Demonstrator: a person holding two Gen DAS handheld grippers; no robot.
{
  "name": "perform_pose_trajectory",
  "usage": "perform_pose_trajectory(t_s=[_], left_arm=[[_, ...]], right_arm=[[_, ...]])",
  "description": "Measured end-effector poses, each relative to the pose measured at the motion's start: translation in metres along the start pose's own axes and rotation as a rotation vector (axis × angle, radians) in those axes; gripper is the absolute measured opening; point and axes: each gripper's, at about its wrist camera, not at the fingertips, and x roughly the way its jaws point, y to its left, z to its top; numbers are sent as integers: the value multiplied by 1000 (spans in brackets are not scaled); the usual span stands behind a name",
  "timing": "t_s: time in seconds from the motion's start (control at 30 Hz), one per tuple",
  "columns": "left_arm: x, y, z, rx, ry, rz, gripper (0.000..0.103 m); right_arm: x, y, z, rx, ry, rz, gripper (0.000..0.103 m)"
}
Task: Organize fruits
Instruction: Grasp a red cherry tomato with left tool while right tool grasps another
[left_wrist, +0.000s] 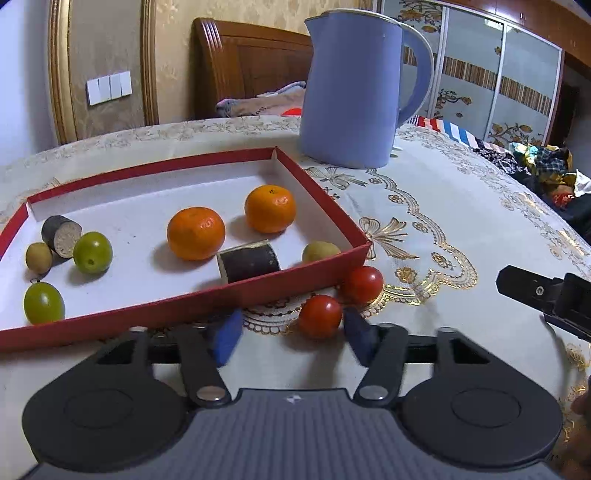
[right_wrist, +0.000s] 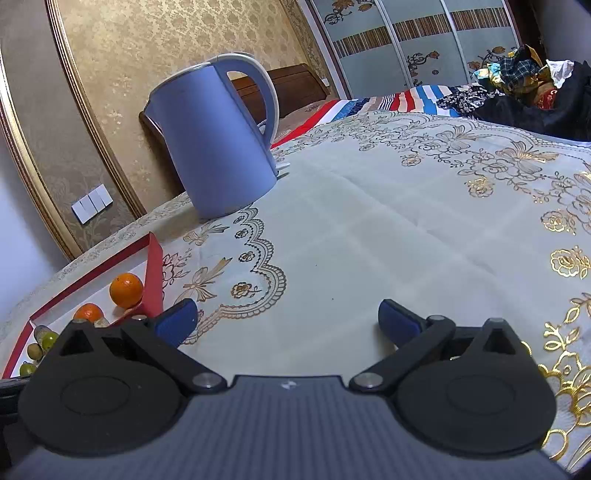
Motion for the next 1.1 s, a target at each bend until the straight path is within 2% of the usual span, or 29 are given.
perform_pose_trajectory(t_s=[0.07, 0.13, 0.2, 0.37, 0.6, 0.73, 0.87, 1.1], left_arm=[[0, 1, -1, -1, -5, -2, 51], [-2, 2, -1, -4, -14, -25, 33], [-4, 1, -2, 3, -17, -41, 23], [-10, 8, -7, 25, -30, -20, 23], [-26, 41, -18, 15, -31, -25, 23], [-35, 54, -24, 16, -39, -12, 23], [-42, 71, -28, -11, -39, -11, 23], [-47, 92, -30, -62, -36, -14, 23]], right_arm=[[1, 1, 0, -3, 3, -2, 103], [1, 0, 0, -5, 3, -2, 103], [1, 1, 0, -7, 8, 2, 103], [6, 12, -1, -80, 40, 32, 103], [15, 51, -8, -302, 104, 42, 103], [22, 69, -10, -356, 122, 55, 103], [34, 90, -13, -431, 150, 45, 93], [45, 113, -18, -511, 171, 33, 87]])
